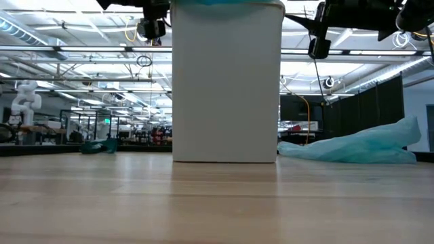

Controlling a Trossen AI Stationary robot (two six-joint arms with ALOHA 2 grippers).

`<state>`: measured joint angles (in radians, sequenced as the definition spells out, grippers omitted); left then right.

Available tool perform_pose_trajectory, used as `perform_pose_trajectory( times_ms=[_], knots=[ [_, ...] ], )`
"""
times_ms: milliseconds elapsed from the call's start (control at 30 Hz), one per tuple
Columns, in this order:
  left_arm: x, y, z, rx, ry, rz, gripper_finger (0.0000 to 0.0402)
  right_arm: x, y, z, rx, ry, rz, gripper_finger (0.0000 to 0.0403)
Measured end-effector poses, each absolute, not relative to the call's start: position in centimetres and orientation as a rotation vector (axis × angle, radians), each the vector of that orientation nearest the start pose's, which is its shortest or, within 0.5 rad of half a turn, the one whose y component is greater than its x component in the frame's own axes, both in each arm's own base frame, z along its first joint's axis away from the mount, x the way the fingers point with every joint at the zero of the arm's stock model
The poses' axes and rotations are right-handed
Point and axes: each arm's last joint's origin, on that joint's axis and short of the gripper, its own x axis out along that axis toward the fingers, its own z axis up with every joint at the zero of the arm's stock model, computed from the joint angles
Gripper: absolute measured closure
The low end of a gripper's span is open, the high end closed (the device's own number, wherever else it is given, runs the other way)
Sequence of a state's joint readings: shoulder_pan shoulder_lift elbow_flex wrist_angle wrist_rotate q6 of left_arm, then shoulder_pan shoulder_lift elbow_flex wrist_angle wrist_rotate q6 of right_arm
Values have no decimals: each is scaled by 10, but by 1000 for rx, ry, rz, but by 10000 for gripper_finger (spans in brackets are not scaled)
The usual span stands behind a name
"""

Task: Place trash/remove bag and relplace
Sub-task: Remove the blue trash bag from the white trash bin

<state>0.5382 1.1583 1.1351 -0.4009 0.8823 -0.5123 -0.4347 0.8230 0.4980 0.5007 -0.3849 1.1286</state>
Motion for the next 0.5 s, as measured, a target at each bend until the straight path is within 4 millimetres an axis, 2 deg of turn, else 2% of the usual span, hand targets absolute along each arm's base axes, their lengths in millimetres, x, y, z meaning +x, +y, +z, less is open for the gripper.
perform_pose_trajectory(
  times_ms=[500],
  knots=[
    [218, 113, 396, -580, 99, -169, 274, 172, -68, 295, 1055, -187, 68, 273]
  ],
)
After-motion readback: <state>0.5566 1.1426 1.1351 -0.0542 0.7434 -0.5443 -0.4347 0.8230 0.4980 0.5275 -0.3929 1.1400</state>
